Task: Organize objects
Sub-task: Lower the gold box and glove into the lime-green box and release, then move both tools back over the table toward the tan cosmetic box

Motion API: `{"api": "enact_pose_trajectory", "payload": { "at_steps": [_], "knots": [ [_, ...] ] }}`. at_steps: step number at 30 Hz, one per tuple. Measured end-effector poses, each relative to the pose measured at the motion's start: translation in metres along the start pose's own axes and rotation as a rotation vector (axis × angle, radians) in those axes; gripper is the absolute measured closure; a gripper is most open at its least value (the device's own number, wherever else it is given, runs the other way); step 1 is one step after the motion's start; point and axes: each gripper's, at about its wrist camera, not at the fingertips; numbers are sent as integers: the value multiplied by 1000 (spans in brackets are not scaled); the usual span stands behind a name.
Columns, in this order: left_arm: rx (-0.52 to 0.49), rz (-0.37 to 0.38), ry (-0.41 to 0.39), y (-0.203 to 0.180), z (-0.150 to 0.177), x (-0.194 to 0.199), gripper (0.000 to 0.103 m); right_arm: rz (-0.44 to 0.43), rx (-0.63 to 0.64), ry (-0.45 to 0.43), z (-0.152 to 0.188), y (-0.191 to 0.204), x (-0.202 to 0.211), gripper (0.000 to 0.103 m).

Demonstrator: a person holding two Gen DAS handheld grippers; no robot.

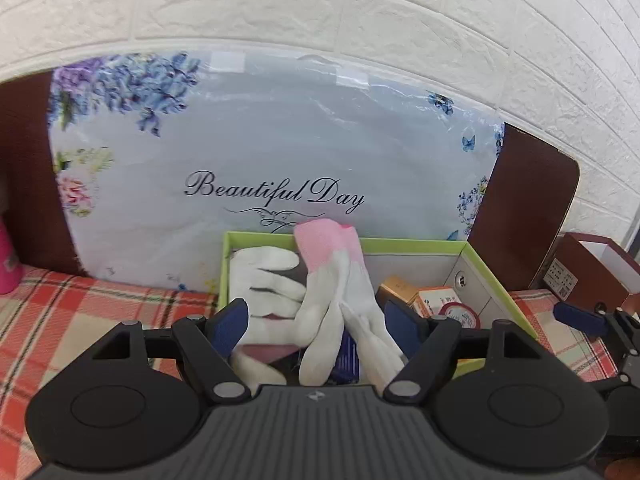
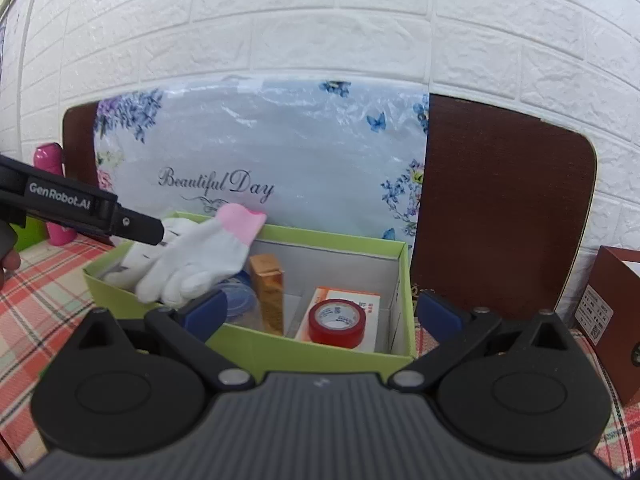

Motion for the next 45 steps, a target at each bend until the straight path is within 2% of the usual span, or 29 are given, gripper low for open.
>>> {"api": "enact_pose_trajectory", "payload": {
  "at_steps": [4, 9, 15, 20, 27, 35, 45],
  "knots": [
    [-1, -12, -30, -4, 7, 33, 20, -21, -15, -12, 0, 8, 27, 0],
    [-10, 1, -50, -10, 32, 71, 18, -49, -31, -6, 13, 20, 63, 0],
    [-4, 5, 13, -16, 77, 91, 17, -60, -79, 35, 41, 28, 91, 0],
    [17, 8, 83, -16, 108, 93, 17, -63, -124, 80, 66, 31, 105, 0],
    [72, -37, 162, -5, 136, 88, 17, -41, -168, 156, 97, 28, 114, 0],
    [87, -73, 199, 1, 148, 86, 17, -21, -235, 220, 116, 23, 119, 0],
    [48, -30, 230, -8, 154, 58, 17, -25, -236, 245, 120, 28, 122, 0]
  ]
}}
Point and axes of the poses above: each gripper's, at about its wrist camera, not at the fingertips, and x roughly against the way its jaws point, y to its left, z to its underside, and after that the axes turned 5 degrees about -z, right-handed
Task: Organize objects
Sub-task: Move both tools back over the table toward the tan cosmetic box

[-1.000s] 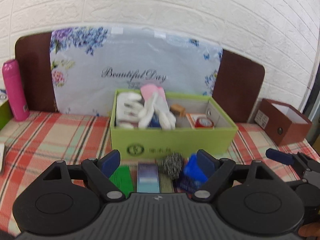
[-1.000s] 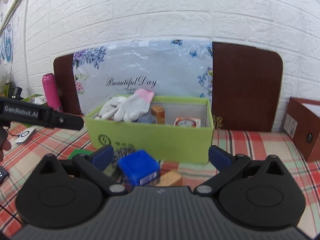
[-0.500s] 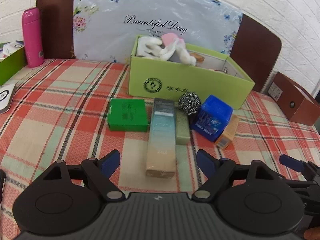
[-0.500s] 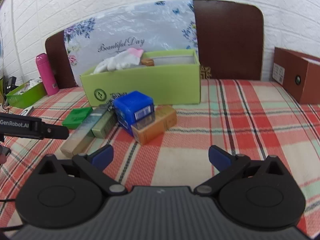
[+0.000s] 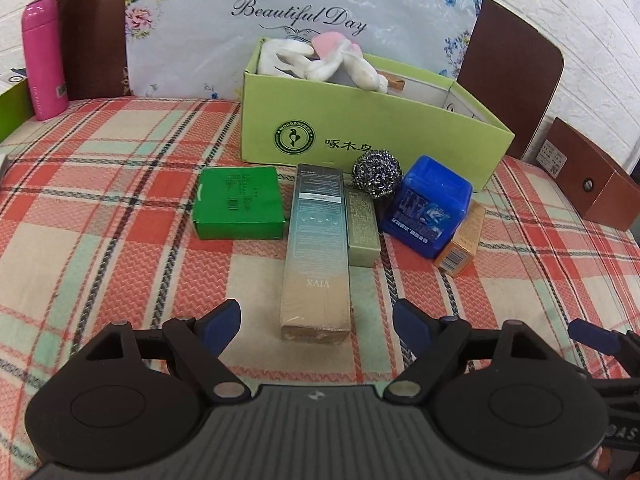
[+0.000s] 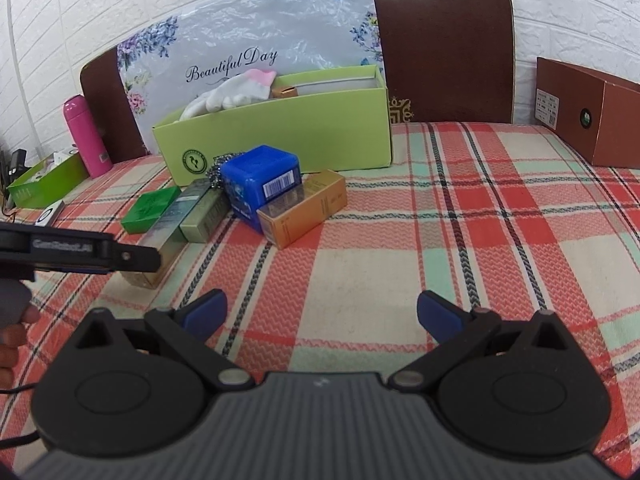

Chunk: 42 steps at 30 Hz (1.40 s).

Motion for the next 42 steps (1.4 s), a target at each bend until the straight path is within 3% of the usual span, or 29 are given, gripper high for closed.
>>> {"api": "enact_pose_trajectory", "payload": {
  "at_steps": [3, 5, 11, 17, 18, 19, 21, 25, 31, 32, 34, 38, 42],
  "knots": [
    [-37, -1, -7, -5, -3, -10, 23, -9, 20, 4, -3, 6, -4, 0],
    [-71, 3, 6, -6, -3, -16, 59, -12, 41, 3, -6, 12, -9, 0],
    [-56, 29, 5, 6, 8, 0, 61, 0, 58, -8, -23, 22, -37, 0],
    [-70, 20, 19, 11, 19, 13, 61, 3, 66, 24, -45, 29, -86, 20],
    [-74, 20, 21, 11, 20, 14, 61, 11, 67, 33, -46, 29, -92, 30],
    [-78, 22, 23, 12, 21, 15, 61, 19, 61, 46, -46, 27, -98, 53],
    [-87, 35, 26, 14, 25, 18, 62, 33, 53, 35, -42, 23, -95, 69],
    [-135, 62, 38, 16, 35, 28, 62, -12, 45, 55, -25, 8, -63, 78],
    [-169, 82, 52, 17, 58, 51, 61, -103, 103, 137, 11, -8, 1, 78],
    [-165, 74, 50, 16, 59, 52, 55, -112, 104, 145, 15, -8, 9, 78],
    [-168, 55, 42, 13, 56, 50, 41, -130, 90, 162, 15, -9, 18, 65],
    [-200, 8, 31, 6, 43, 40, 40, -121, 93, 111, 8, -2, 24, 48],
    [-185, 28, 44, 3, 33, 30, 42, -96, 119, 115, 4, 7, 14, 47]
  ]
}}
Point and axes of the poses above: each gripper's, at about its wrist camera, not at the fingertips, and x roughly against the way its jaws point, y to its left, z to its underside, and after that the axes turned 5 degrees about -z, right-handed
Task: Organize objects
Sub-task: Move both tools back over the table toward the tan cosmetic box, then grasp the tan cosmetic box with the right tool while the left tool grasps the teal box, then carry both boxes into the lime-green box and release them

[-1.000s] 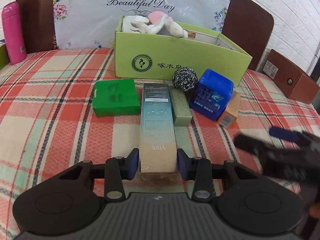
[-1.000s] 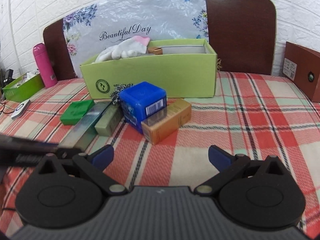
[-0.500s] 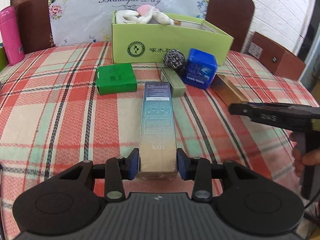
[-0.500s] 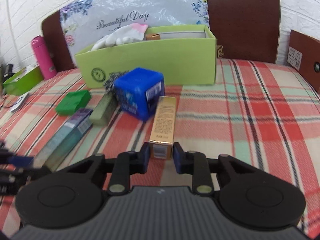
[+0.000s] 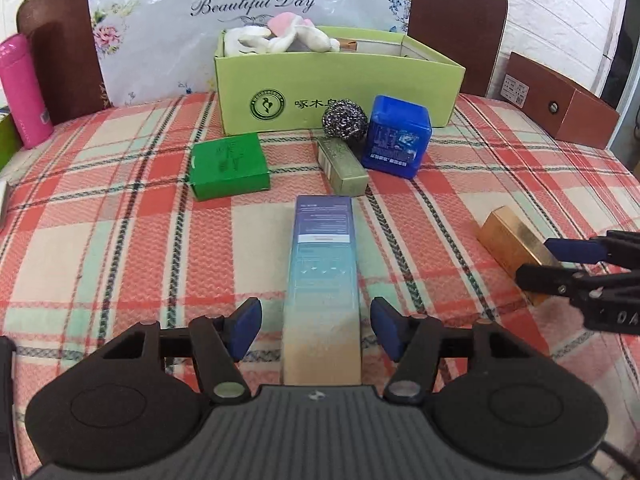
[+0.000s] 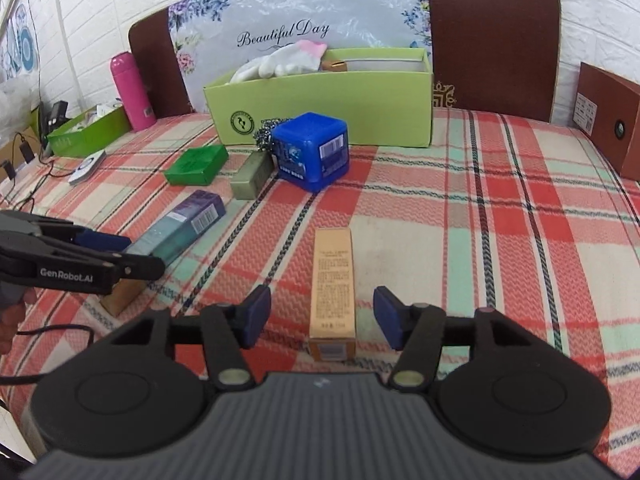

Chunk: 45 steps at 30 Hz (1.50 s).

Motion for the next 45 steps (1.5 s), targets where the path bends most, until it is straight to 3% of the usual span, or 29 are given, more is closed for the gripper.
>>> {"api": "enact_pose_trajectory", "payload": {
  "at_steps": [2, 5, 15, 18, 21, 25, 29, 37, 41, 45],
  "knots": [
    [6, 27, 7, -2, -1, -1, 47, 5, 22, 7, 0, 3, -4, 47],
    [-12, 7, 8, -7, 0, -1, 46, 3, 10, 14, -1, 2, -9, 48],
    [-10, -1, 9, -8, -6, -11, 47, 21, -10, 26, -2, -4, -18, 66],
    [-18, -3, 0, -8, -6, -10, 62, 34, -6, 36, -2, -5, -24, 79],
    [16, 30, 5, -4, -8, -6, 62, 25, -3, 33, -3, -3, -23, 79],
    [39, 96, -33, -4, -18, 9, 62, -48, -36, 6, -10, -5, -16, 79],
    [41, 163, -111, -9, -46, 27, 62, -64, -20, -55, -32, -5, -7, 79],
    [30, 224, -268, -33, -128, 36, 62, -32, 25, -213, -103, -22, -1, 79],
    [67, 273, -285, -45, -176, 17, 62, -9, 38, -260, -140, -33, -14, 79],
    [108, 250, -283, -52, -218, -16, 62, 60, 44, -271, -173, -49, -40, 79]
  ]
}}
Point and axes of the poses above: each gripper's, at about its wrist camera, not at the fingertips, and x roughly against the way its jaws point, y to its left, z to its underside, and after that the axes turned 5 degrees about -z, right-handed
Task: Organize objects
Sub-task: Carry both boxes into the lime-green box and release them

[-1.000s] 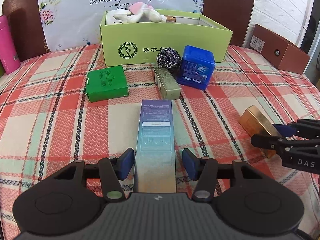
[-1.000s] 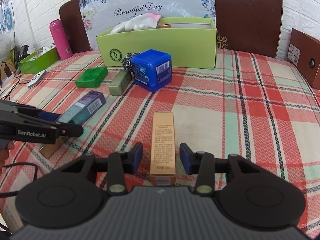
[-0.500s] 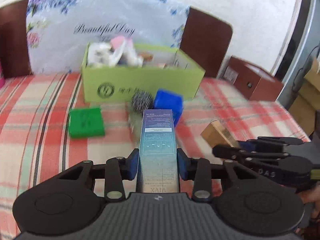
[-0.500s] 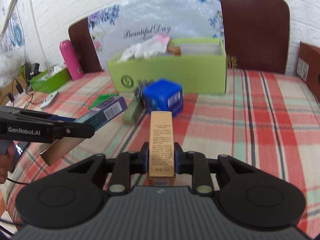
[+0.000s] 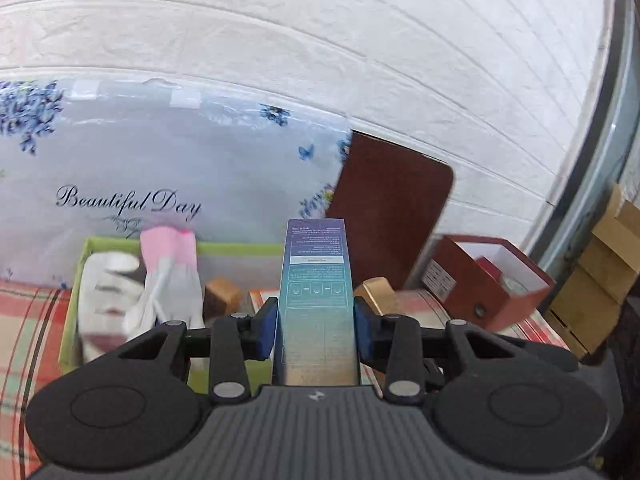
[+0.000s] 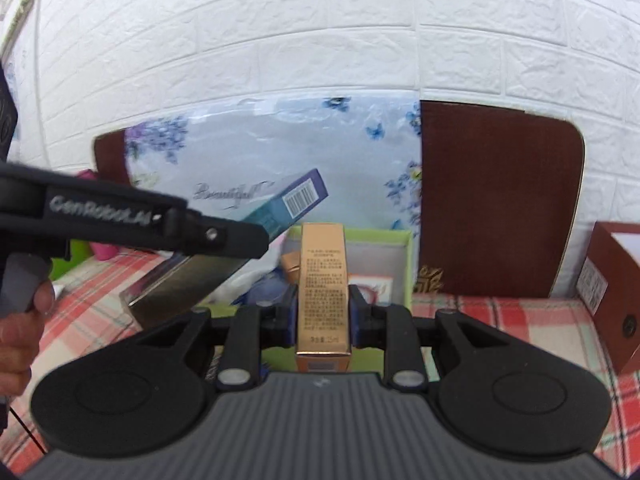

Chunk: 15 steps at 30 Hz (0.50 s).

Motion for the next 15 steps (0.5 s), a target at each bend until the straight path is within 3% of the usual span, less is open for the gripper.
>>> {"api": "enact_pose_trajectory", "payload": {
  "at_steps": [5, 10, 11, 13, 15],
  "knots": [
    [89, -4, 46, 15, -14, -52, 62, 65, -27, 2, -12, -23, -45, 79],
    [77, -31, 55, 25, -8, -86, 60, 55, -9, 30, -7, -30, -89, 78],
    [61, -44, 47, 25, -5, -87, 47, 41, 6, 49, -3, -30, -97, 75],
    [48, -99, 20, 28, -1, -84, 30, 51, 35, 55, 6, -28, -102, 46],
    [41, -94, -26, 34, 1, -78, 28, 46, 63, 19, 15, -25, -98, 42]
  ]
}}
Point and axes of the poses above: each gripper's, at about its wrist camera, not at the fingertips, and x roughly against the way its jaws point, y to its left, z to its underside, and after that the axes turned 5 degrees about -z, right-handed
